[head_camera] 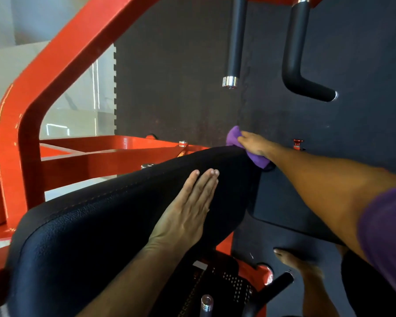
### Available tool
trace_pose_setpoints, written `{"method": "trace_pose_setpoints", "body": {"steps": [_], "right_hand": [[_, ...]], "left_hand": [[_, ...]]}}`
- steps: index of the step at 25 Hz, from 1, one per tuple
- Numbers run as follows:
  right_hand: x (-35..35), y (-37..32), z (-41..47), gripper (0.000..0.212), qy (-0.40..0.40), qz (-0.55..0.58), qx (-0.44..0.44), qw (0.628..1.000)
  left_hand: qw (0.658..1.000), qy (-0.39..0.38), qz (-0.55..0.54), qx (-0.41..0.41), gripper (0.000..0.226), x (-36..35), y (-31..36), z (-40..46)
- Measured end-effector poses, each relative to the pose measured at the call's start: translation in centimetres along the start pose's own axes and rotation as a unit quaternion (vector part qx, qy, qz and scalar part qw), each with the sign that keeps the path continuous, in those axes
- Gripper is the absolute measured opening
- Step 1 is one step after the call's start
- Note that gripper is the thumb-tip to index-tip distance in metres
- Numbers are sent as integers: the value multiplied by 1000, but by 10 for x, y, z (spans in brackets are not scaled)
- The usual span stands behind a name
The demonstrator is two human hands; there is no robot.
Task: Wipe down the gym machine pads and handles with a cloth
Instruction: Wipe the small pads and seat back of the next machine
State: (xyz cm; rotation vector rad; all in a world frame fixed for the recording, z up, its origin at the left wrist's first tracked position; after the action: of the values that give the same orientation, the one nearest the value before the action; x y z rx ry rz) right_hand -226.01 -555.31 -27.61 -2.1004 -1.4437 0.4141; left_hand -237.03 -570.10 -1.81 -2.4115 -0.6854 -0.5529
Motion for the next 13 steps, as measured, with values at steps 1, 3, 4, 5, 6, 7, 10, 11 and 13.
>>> {"method": "trace_pose_setpoints", "body": {"steps": [1, 3, 4, 5, 6, 7, 10, 11, 13], "right_hand": [[0, 9, 5, 41, 10, 28, -30, 999], [-3, 0, -6, 38, 58, 67, -31, 996], [-9, -10, -19, 35, 90, 75, -10, 993], [-13, -17, -33, 29, 119, 88, 23, 989], [-14, -24, -51, 25, 141, 93, 63, 984], [-16, -29, -65, 24, 152, 100, 96, 979], [-16, -19, -62, 36, 135, 113, 75, 982], [-13, -11, -48, 39, 127, 145, 50, 980], [-12, 11, -11, 43, 115, 224, -41, 967]], "left_hand": [[1000, -4, -7, 0, 67, 1, -1, 1], [1000, -18, -5, -3, 67, 4, -2, 1], [1000, -17, -3, -2, 67, 4, -2, 0], [1000, -11, -4, 1, 67, 3, -1, 0], [1000, -6, -8, 6, 67, 1, 0, 1], [1000, -6, -10, 9, 67, -1, 1, 2], [1000, -15, -3, 12, 66, 0, 1, 2], [1000, -18, -1, 12, 66, 0, 1, 2], [1000, -18, -10, 14, 66, -1, 3, 2]]}}
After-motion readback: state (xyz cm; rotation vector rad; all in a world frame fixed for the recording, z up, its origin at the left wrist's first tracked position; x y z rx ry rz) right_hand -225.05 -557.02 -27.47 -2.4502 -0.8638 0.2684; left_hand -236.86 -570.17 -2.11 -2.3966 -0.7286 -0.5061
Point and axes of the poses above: each hand's wrist, its own z-axis towards the middle knuckle, its own x-axis out of the back of the hand, y = z × x, the point moved 2 cm from there along z, towards the middle knuckle, and after that the axes turned 6 degrees about -y, right-handed, at the moved point
